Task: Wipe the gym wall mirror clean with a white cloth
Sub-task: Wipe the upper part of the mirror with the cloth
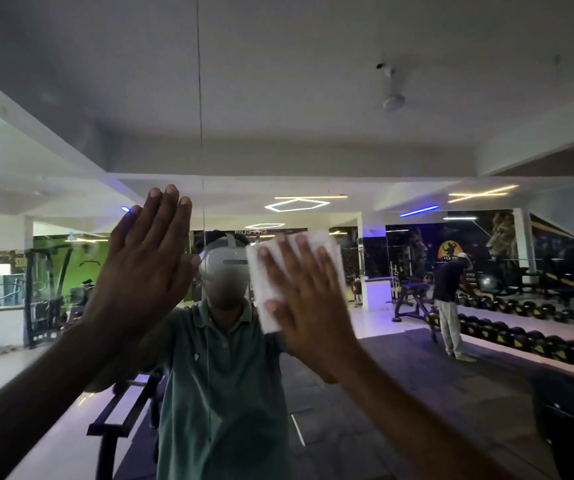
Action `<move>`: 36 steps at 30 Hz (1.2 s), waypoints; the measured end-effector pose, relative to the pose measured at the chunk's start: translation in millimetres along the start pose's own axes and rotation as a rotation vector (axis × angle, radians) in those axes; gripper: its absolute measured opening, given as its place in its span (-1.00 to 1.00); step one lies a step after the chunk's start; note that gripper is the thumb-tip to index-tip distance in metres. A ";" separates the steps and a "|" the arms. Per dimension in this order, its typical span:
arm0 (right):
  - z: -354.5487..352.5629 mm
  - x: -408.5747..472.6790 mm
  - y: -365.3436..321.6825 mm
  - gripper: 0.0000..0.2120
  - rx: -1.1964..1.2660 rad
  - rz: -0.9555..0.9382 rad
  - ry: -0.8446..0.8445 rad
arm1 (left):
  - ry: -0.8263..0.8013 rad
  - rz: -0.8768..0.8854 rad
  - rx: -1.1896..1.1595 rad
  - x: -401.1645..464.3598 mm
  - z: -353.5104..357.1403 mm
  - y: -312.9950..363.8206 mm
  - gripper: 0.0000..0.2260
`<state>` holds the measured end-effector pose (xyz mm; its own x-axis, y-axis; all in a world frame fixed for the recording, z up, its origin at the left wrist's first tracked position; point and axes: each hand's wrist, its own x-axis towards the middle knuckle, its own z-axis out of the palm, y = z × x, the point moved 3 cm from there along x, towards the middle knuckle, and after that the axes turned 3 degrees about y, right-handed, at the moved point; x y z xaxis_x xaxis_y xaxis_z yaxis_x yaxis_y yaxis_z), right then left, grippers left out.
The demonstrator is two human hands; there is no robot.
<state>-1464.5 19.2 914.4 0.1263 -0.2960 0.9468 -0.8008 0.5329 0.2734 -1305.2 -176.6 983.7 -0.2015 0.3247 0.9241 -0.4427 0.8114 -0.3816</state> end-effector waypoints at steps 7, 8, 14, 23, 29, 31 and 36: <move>-5.1 84.9 19.8 -0.26 -0.128 0.483 0.186 | -0.038 -0.124 -0.045 -22.4 -20.5 -48.9 -0.33; 2.2 83.6 -10.3 -0.27 -0.089 0.369 0.160 | -0.046 -0.118 -0.040 -27.7 -22.8 -53.6 -0.33; 14.6 98.9 -74.3 -0.29 0.041 0.114 0.044 | -0.064 -0.075 0.003 -34.1 -22.7 -63.6 -0.35; 14.8 112.6 -101.3 -0.29 0.011 0.227 0.121 | -0.027 -0.090 -0.027 -35.3 -21.6 -59.2 -0.35; 23.3 38.1 -102.4 -0.32 0.034 0.103 0.029 | -0.015 -0.041 -0.015 -39.1 -22.2 -67.9 -0.38; 16.1 66.8 -74.0 -0.33 -0.022 0.120 0.058 | -0.006 -0.038 -0.010 -39.3 -20.4 -66.4 -0.38; -6.9 122.4 -1.0 -0.29 -0.100 0.524 0.202 | -0.002 -0.109 0.019 -41.2 -16.8 -55.6 -0.37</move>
<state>-1444.1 -12.1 1031.2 -0.1549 0.1805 0.9713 -0.7284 0.6433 -0.2357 -1257.7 -227.0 967.2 -0.1528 0.2337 0.9602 -0.4788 0.8325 -0.2788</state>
